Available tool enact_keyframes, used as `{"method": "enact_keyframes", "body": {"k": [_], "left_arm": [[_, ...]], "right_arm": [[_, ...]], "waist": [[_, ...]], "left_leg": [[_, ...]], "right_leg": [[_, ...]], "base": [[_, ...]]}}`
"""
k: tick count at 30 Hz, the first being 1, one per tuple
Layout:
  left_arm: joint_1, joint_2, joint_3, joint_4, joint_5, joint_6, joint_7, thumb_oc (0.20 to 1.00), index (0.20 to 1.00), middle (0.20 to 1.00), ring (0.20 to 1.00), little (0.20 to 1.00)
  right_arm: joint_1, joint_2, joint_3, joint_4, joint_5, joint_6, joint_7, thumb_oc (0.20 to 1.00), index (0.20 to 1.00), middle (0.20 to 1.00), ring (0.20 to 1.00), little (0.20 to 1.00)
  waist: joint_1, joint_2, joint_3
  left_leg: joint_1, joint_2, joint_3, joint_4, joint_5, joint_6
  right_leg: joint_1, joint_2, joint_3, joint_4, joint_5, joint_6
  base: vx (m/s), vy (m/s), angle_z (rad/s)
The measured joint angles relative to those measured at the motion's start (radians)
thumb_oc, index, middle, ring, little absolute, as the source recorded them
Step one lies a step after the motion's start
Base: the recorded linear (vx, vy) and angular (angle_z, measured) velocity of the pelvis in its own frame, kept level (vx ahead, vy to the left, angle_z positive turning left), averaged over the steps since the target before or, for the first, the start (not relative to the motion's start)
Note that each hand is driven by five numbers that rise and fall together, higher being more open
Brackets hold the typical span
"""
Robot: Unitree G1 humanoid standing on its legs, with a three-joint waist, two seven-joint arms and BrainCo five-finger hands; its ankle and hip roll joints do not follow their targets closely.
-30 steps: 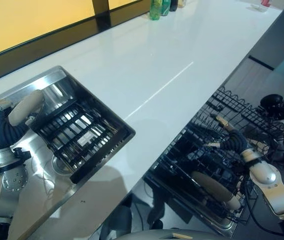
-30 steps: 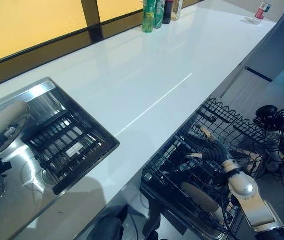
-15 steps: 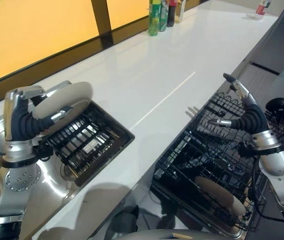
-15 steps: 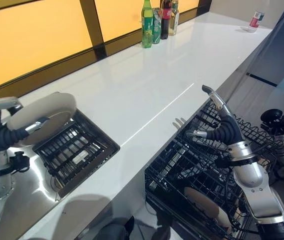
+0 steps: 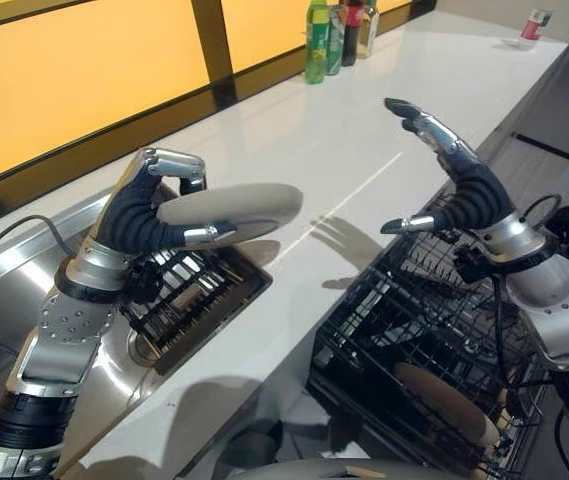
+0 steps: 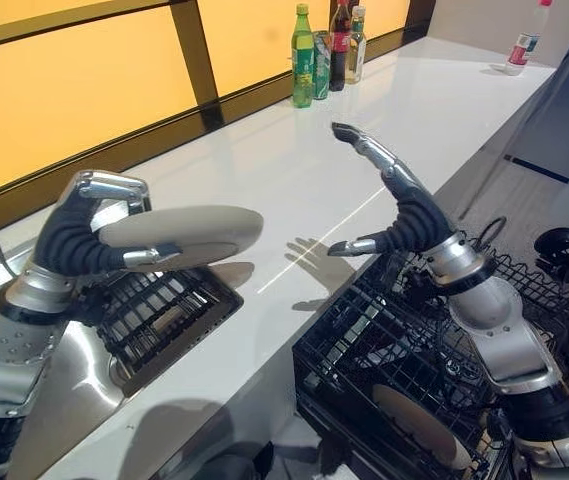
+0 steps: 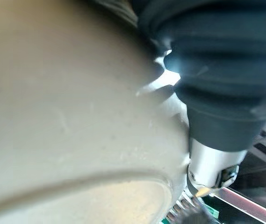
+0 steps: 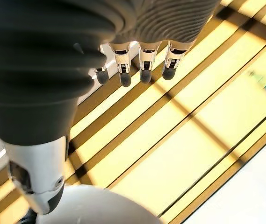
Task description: Pick up plates and place into dishwasher.
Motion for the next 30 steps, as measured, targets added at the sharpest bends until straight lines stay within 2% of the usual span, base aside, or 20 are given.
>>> {"method": "enact_keyframes", "body": {"k": [4, 9, 14, 18, 24, 25, 26, 30], "left_arm": [[-0.088, 0.006, -0.062, -0.018, -0.021, -0.004, -0.030, 0.200, 0.200, 0.200, 0.200, 0.200], [-0.133, 0.006, -0.077, -0.045, -0.024, -0.008, -0.037, 0.200, 0.200, 0.200, 0.200, 0.200], [-0.145, 0.004, -0.088, -0.045, -0.025, -0.008, -0.039, 0.200, 0.200, 0.200, 0.200, 0.200], [-0.150, 0.005, -0.088, -0.045, -0.025, -0.001, -0.038, 0.200, 0.200, 0.200, 0.200, 0.200], [-0.152, 0.004, -0.088, -0.045, -0.025, 0.005, -0.038, 0.200, 0.200, 0.200, 0.200, 0.200], [-0.153, 0.004, -0.088, -0.045, -0.025, 0.005, -0.038, 0.200, 0.200, 0.200, 0.200, 0.200], [-0.154, 0.004, -0.088, -0.045, -0.025, 0.005, -0.037, 0.200, 0.200, 0.200, 0.200, 0.200], [-0.154, 0.004, -0.088, -0.045, -0.024, 0.005, -0.035, 0.200, 0.200, 0.200, 0.200, 0.200]], "right_arm": [[-0.073, 0.013, 0.087, -0.011, 0.043, 0.019, 0.070, 1.000, 1.000, 1.000, 1.000, 1.000], [-0.089, 0.030, 0.161, -0.018, 0.091, 0.047, 0.170, 1.000, 1.000, 1.000, 1.000, 1.000], [-0.102, 0.089, 0.199, -0.018, 0.092, 0.065, 0.210, 1.000, 1.000, 1.000, 1.000, 1.000], [-0.127, 0.093, 0.207, -0.010, 0.092, 0.096, 0.224, 1.000, 1.000, 1.000, 1.000, 1.000], [-0.128, 0.092, 0.214, -0.010, 0.130, 0.105, 0.228, 1.000, 1.000, 1.000, 1.000, 1.000], [-0.128, 0.095, 0.214, -0.009, 0.130, 0.105, 0.225, 0.482, 0.482, 0.482, 0.482, 0.482], [-0.129, 0.107, 0.215, -0.007, 0.130, 0.105, 0.215, 0.200, 0.200, 0.200, 0.200, 0.200], [-0.130, 0.135, 0.214, -0.004, 0.130, 0.107, 0.191, 0.200, 0.200, 0.200, 0.200, 0.200]], "waist": [[-0.002, -0.002, -0.001], [0.000, -0.007, -0.003], [0.000, -0.012, -0.007], [0.000, -0.018, -0.011], [0.000, -0.021, -0.013], [0.001, -0.021, -0.013], [0.002, -0.021, -0.013], [0.000, -0.020, -0.013]], "left_leg": [[0.010, -0.009, -0.016, -0.007, 0.004, 0.000], [0.011, -0.015, -0.024, -0.012, 0.009, 0.001], [0.011, -0.018, -0.029, -0.012, 0.011, 0.003], [0.011, -0.020, -0.031, -0.014, 0.013, 0.003], [0.009, -0.025, -0.043, -0.014, 0.015, 0.004], [0.009, -0.025, -0.043, -0.014, 0.016, 0.004], [0.009, -0.025, -0.044, -0.014, 0.016, 0.004], [0.010, -0.025, -0.043, -0.013, 0.016, 0.004]], "right_leg": [[0.016, -0.001, -0.016, -0.006, -0.002, 0.002], [0.020, -0.002, -0.024, -0.006, -0.002, 0.003], [0.021, -0.004, -0.029, -0.007, -0.003, 0.004], [0.021, -0.004, -0.030, -0.007, -0.003, 0.005], [0.024, -0.005, -0.041, -0.007, -0.004, 0.006], [0.024, -0.005, -0.042, -0.007, -0.004, 0.006], [0.024, -0.005, -0.042, -0.007, -0.004, 0.006], [0.024, -0.006, -0.042, -0.007, -0.004, 0.006]], "base": [[-0.01, 0.009, 0.11], [-0.01, -0.001, 0.06], [-0.01, 0.013, 0.03], [0.00, 0.009, 0.01], [-0.01, -0.010, 0.05], [-0.01, -0.001, 0.03], [0.00, 0.000, 0.00], [0.00, 0.000, 0.00]]}}
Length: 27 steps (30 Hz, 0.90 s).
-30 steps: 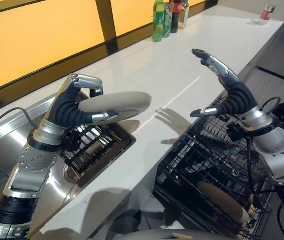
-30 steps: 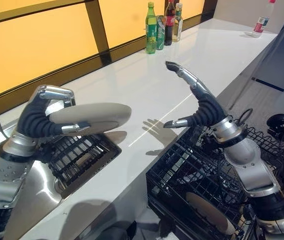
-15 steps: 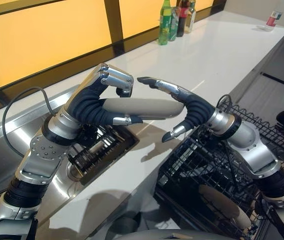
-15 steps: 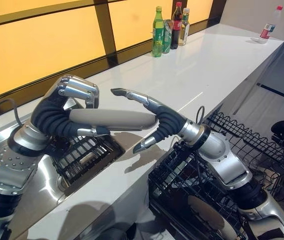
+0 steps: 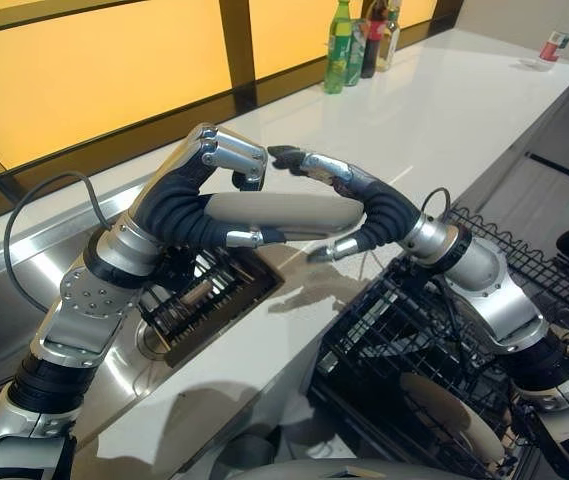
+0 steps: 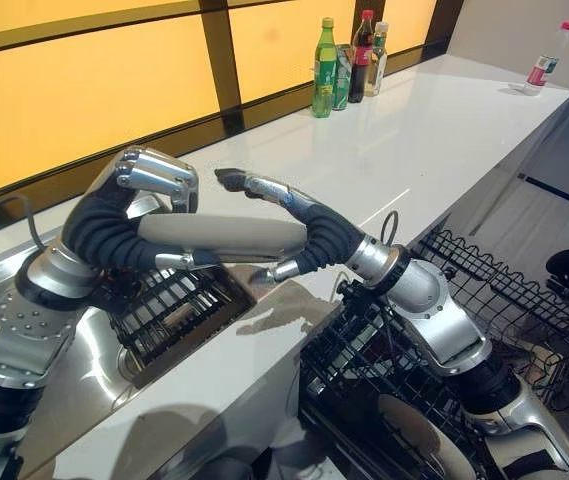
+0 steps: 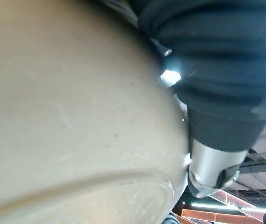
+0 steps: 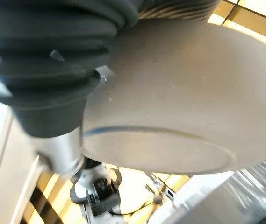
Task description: Pick up plates and place into dishwasher.
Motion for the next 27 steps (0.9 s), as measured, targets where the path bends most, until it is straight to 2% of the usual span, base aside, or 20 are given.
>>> {"method": "enact_keyframes", "body": {"k": [6, 19, 20, 21, 25, 27], "left_arm": [[0.000, 0.001, 0.008, 0.004, 0.000, 0.020, 0.000, 0.200, 0.200, 0.200, 0.200, 0.200], [0.000, -0.001, 0.006, 0.005, 0.000, 0.022, 0.017, 0.206, 0.206, 0.206, 0.206, 0.206], [0.000, -0.001, 0.006, 0.005, 0.001, 0.023, 0.021, 0.533, 0.533, 0.533, 0.533, 0.533], [0.000, -0.001, 0.006, 0.005, 0.001, 0.027, 0.024, 1.000, 1.000, 1.000, 1.000, 1.000], [0.001, -0.012, 0.007, 0.005, 0.003, 0.062, 0.062, 1.000, 1.000, 1.000, 1.000, 1.000], [0.016, -0.012, 0.016, 0.005, 0.002, 0.071, 0.091, 1.000, 1.000, 1.000, 1.000, 1.000]], "right_arm": [[0.000, -0.008, 0.011, -0.001, 0.000, 0.000, 0.027, 0.200, 0.200, 0.200, 0.200, 0.200], [0.003, 0.007, 0.011, -0.005, -0.011, -0.002, 0.005, 0.200, 0.200, 0.200, 0.200, 0.200], [0.004, 0.007, 0.011, -0.007, -0.018, -0.003, -0.002, 0.200, 0.200, 0.200, 0.200, 0.200], [0.004, 0.007, 0.010, -0.008, -0.028, -0.005, -0.011, 0.200, 0.200, 0.200, 0.200, 0.200], [0.008, 0.008, 0.006, -0.012, -0.081, -0.006, -0.076, 0.200, 0.200, 0.200, 0.200, 0.200], [0.032, 0.004, -0.053, -0.011, -0.115, -0.006, -0.114, 0.200, 0.200, 0.200, 0.200, 0.200]], "waist": [[0.000, 0.000, 0.000], [-0.003, 0.002, -0.001], [-0.004, 0.002, -0.001], [-0.004, 0.002, -0.001], [-0.007, 0.003, -0.002], [-0.010, 0.003, -0.002]], "left_leg": [[0.000, 0.001, 0.000, -0.001, 0.000, 0.000], [0.000, 0.000, 0.001, -0.001, 0.000, 0.000], [0.000, 0.000, 0.001, -0.001, 0.000, 0.000], [0.001, 0.001, 0.002, -0.001, 0.000, 0.000], [0.002, 0.006, 0.006, -0.001, 0.000, 0.000], [0.004, 0.007, 0.010, -0.003, 0.000, 0.001]], "right_leg": [[-0.001, 0.000, 0.000, 0.000, 0.000, 0.000], [0.000, 0.000, 0.000, 0.000, 0.000, 0.000], [0.000, -0.001, 0.000, 0.000, 0.000, 0.000], [0.000, -0.001, 0.000, 0.000, 0.000, 0.000], [-0.001, -0.002, 0.002, 0.002, 0.000, 0.000], [-0.003, -0.003, 0.004, 0.005, 0.000, 0.000]], "base": [[0.00, 0.000, 0.00], [0.01, -0.001, 0.00], [0.07, 0.006, 0.00], [0.05, 0.005, -0.01], [0.08, 0.015, -0.02], [0.13, 0.041, -0.05]]}}
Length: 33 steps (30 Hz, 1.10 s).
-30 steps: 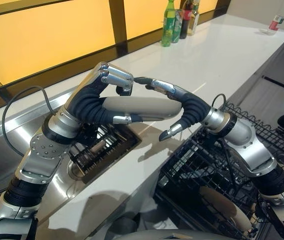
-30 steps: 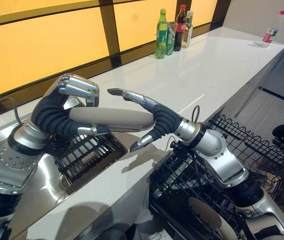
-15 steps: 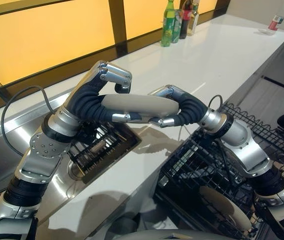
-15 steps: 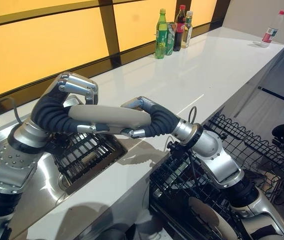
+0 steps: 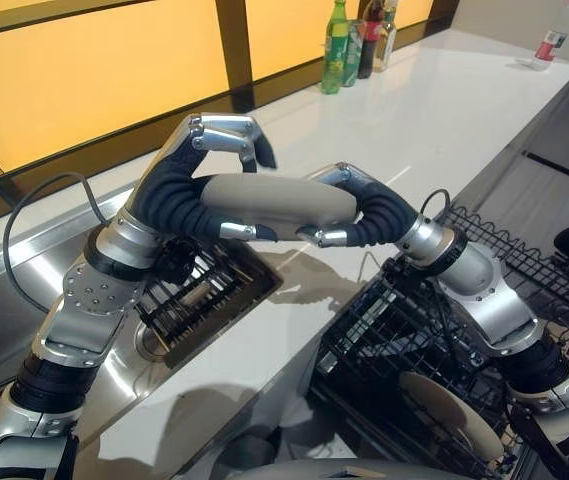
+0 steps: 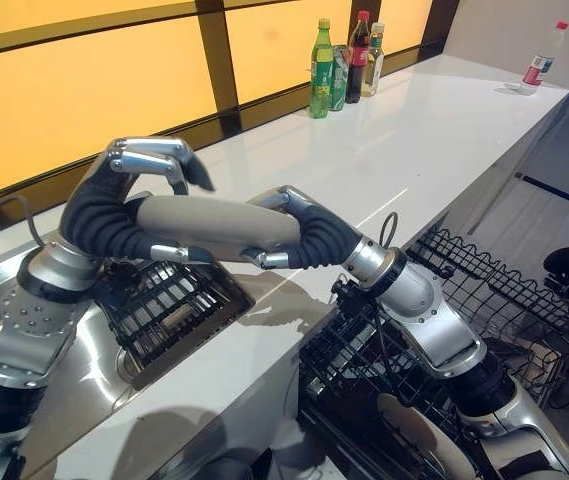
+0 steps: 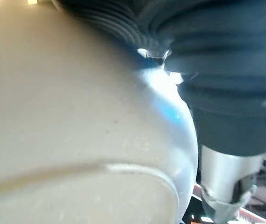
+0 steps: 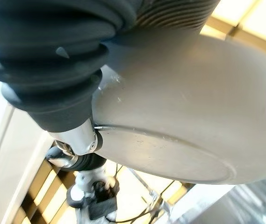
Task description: Pick up plates and place into dishwasher.
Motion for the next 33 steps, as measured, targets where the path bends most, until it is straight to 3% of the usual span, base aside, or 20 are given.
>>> {"method": "enact_keyframes", "body": {"k": [8, 22, 29, 31, 32, 33], "left_arm": [[0.129, -0.031, 0.238, 0.006, -0.014, -0.001, 0.124, 1.000, 1.000, 1.000, 1.000, 1.000], [0.239, -0.026, 0.358, 0.127, -0.057, -0.013, 0.177, 1.000, 1.000, 1.000, 1.000, 1.000], [0.245, -0.027, 0.359, 0.140, -0.079, -0.001, 0.183, 1.000, 1.000, 1.000, 1.000, 1.000], [0.245, -0.028, 0.352, 0.160, -0.079, 0.019, 0.182, 1.000, 1.000, 1.000, 1.000, 1.000], [0.245, -0.030, 0.350, 0.174, -0.079, 0.034, 0.180, 1.000, 1.000, 1.000, 1.000, 1.000], [0.245, -0.044, 0.347, 0.194, -0.080, 0.049, 0.178, 1.000, 1.000, 1.000, 1.000, 1.000]], "right_arm": [[0.138, -0.081, -0.253, 0.028, -0.077, 0.003, -0.074, 0.200, 0.200, 0.200, 0.200, 0.200], [0.372, -0.148, -0.469, 0.177, -0.221, 0.020, -0.242, 0.200, 0.200, 0.200, 0.200, 0.200], [0.448, -0.131, -0.484, 0.278, -0.246, 0.040, -0.260, 0.200, 0.200, 0.200, 0.200, 0.200], [0.456, -0.128, -0.482, 0.300, -0.263, 0.053, -0.263, 0.200, 0.200, 0.200, 0.200, 0.200], [0.456, -0.127, -0.482, 0.314, -0.265, 0.062, -0.265, 0.200, 0.200, 0.200, 0.200, 0.200], [0.459, -0.128, -0.482, 0.328, -0.269, 0.073, -0.268, 0.200, 0.200, 0.200, 0.200, 0.200]], "waist": [[-0.020, 0.003, 0.000], [-0.107, -0.011, 0.014], [-0.134, -0.007, 0.006], [-0.159, -0.004, 0.005], [-0.168, 0.004, 0.010], [-0.185, 0.024, 0.026]], "left_leg": [[0.014, 0.018, 0.042, -0.015, -0.004, 0.006], [0.022, -0.014, 0.075, 0.055, -0.034, 0.020], [0.007, 0.008, 0.076, 0.027, -0.034, 0.020], [-0.006, 0.005, 0.064, 0.022, -0.032, 0.023], [0.005, 0.008, 0.047, 0.015, -0.031, 0.027], [0.040, 0.019, 0.018, -0.011, -0.023, 0.036]], "right_leg": [[-0.036, -0.004, 0.045, 0.060, -0.019, -0.002], [-0.195, -0.057, 0.158, 0.379, -0.160, 0.010], [-0.185, -0.023, 0.196, 0.292, -0.104, 0.003], [-0.182, -0.021, 0.202, 0.295, -0.100, 0.000], [-0.199, -0.019, 0.219, 0.339, -0.105, 0.004], [-0.262, -0.010, 0.251, 0.489, -0.108, 0.015]], "base": [[0.11, 0.094, -0.17], [0.08, 0.081, -0.21], [0.10, -0.171, -0.12], [0.16, -0.261, 0.16], [0.18, -0.262, 0.23], [0.19, -0.269, 0.24]]}}
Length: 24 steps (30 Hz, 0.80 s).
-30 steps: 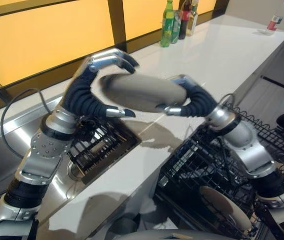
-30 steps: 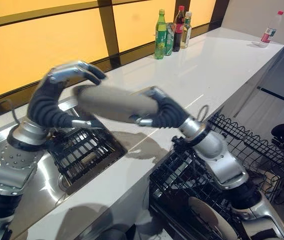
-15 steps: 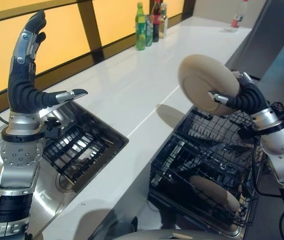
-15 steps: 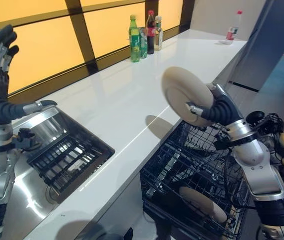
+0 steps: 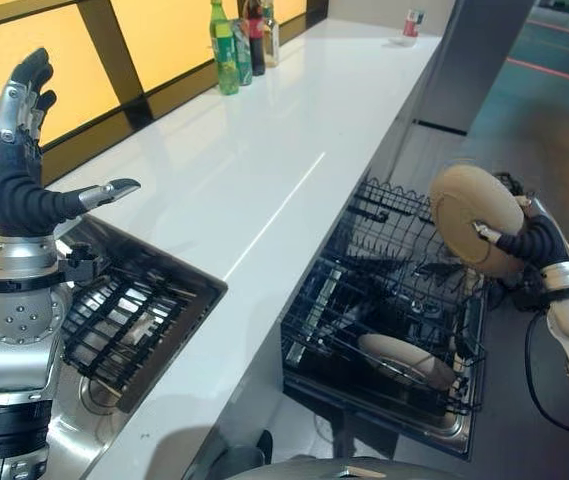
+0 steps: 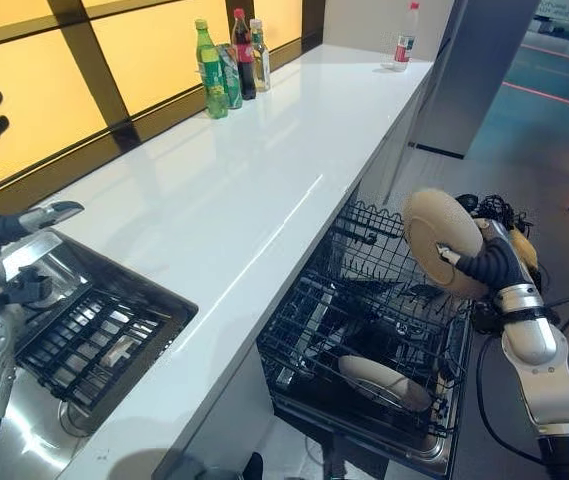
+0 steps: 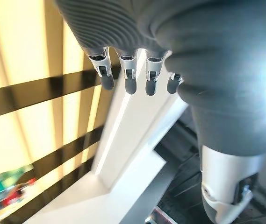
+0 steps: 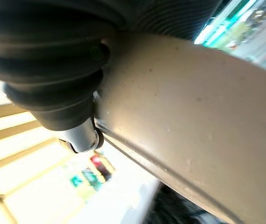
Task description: Pick up plates and place into dishwasher.
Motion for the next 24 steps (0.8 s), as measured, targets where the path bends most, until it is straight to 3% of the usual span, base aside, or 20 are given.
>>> {"method": "enact_keyframes", "body": {"k": [2, 3, 5, 6, 7, 9, 11, 16, 20, 24], "left_arm": [[0.002, -0.009, -0.005, 0.008, -0.012, 0.028, -0.001, 1.000, 1.000, 1.000, 1.000, 1.000], [0.006, -0.010, 0.004, 0.009, -0.012, 0.035, -0.006, 1.000, 1.000, 1.000, 1.000, 1.000], [0.025, -0.011, 0.015, 0.009, -0.012, 0.042, -0.020, 1.000, 1.000, 1.000, 1.000, 1.000], [0.051, -0.010, 0.017, 0.007, -0.013, 0.048, -0.026, 1.000, 1.000, 1.000, 1.000, 1.000], [0.067, -0.018, 0.013, 0.007, -0.014, 0.055, -0.031, 1.000, 1.000, 1.000, 1.000, 1.000], [0.078, -0.026, 0.007, 0.008, -0.034, 0.068, -0.046, 1.000, 1.000, 1.000, 1.000, 1.000], [0.075, -0.025, 0.009, 0.007, -0.046, 0.077, -0.048, 1.000, 1.000, 1.000, 1.000, 1.000], [0.039, 0.022, -0.011, 0.007, -0.052, 0.076, -0.003, 1.000, 1.000, 1.000, 1.000, 1.000], [-0.019, 0.069, -0.060, 0.017, -0.052, 0.077, 0.044, 1.000, 1.000, 1.000, 1.000, 1.000], [-0.057, 0.075, -0.078, 0.036, -0.053, 0.078, 0.066, 1.000, 1.000, 1.000, 1.000, 1.000]], "right_arm": [[0.026, 0.002, 0.002, 0.004, -0.003, 0.014, -0.001, 0.200, 0.200, 0.200, 0.200, 0.200], [0.027, 0.007, 0.003, 0.004, -0.011, 0.018, 0.000, 0.200, 0.200, 0.200, 0.200, 0.200], [0.034, 0.012, 0.003, 0.022, -0.013, 0.021, 0.002, 0.200, 0.200, 0.200, 0.200, 0.200], [0.044, 0.015, 0.003, 0.035, -0.013, 0.026, 0.010, 0.200, 0.200, 0.200, 0.200, 0.200], [0.054, 0.016, 0.001, 0.049, -0.013, 0.032, 0.013, 0.200, 0.200, 0.200, 0.200, 0.200], [0.044, -0.008, 0.007, 0.125, -0.033, 0.044, 0.033, 0.200, 0.200, 0.200, 0.200, 0.200], [0.043, -0.020, 0.018, 0.172, -0.051, 0.061, 0.045, 0.200, 0.200, 0.200, 0.200, 0.200], [-0.017, -0.070, 0.146, 0.203, -0.048, 0.064, 0.100, 0.200, 0.200, 0.200, 0.200, 0.200], [-0.141, -0.117, 0.214, 0.255, 0.009, 0.056, 0.176, 0.200, 0.200, 0.200, 0.200, 0.200], [-0.238, -0.134, 0.273, 0.348, 0.065, 0.033, 0.229, 0.200, 0.200, 0.200, 0.200, 0.200]], "waist": [[-0.022, 0.020, 0.008], [-0.028, 0.025, 0.010], [-0.031, 0.017, 0.010], [-0.025, 0.005, 0.007], [-0.024, 0.010, 0.006], [-0.020, 0.050, 0.012], [-0.001, 0.065, 0.014], [0.002, 0.039, 0.060], [0.003, 0.028, 0.123], [0.013, 0.025, 0.165]], "left_leg": [[0.035, 0.008, -0.032, -0.011, -0.005, -0.006], [0.034, 0.009, -0.048, -0.010, -0.007, -0.010], [0.037, 0.017, -0.061, -0.011, -0.024, -0.035], [0.045, 0.023, -0.066, -0.013, -0.034, -0.052], [0.045, 0.034, -0.067, -0.010, -0.037, -0.048], [0.021, 0.081, -0.056, 0.014, -0.059, -0.037], [-0.001, 0.100, -0.052, 0.008, -0.057, -0.038], [-0.076, 0.115, -0.057, 0.008, -0.052, -0.046], [-0.115, 0.118, -0.057, 0.010, -0.015, -0.116], [-0.115, 0.110, -0.056, 0.004, -0.009, -0.128]], "right_leg": [[-0.056, -0.008, 0.096, -0.026, -0.036, 0.028], [-0.073, -0.022, 0.128, -0.075, -0.009, 0.056], [-0.100, -0.068, 0.135, -0.188, 0.101, 0.087], [-0.093, -0.069, 0.110, -0.210, 0.160, 0.086], [-0.082, -0.052, 0.096, -0.228, 0.190, 0.050], [-0.069, -0.017, 0.074, -0.274, 0.201, 0.031], [-0.070, -0.004, 0.054, -0.306, 0.227, 0.027], [-0.111, 0.003, 0.024, -0.332, 0.245, 0.019], [-0.139, 0.001, -0.008, -0.333, 0.252, 0.015], [-0.117, -0.014, -0.031, -0.354, 0.251, 0.021]], "base": [[0.19, -0.264, 0.31], [0.20, -0.293, 0.41], [0.19, -0.288, 0.35], [0.16, -0.284, 0.24], [0.16, -0.329, 0.35], [0.04, -0.235, 0.30], [-0.07, -0.241, 0.07], [-0.13, -0.169, 0.11], [0.00, -0.089, 0.24], [0.05, -0.041, 0.22]]}}
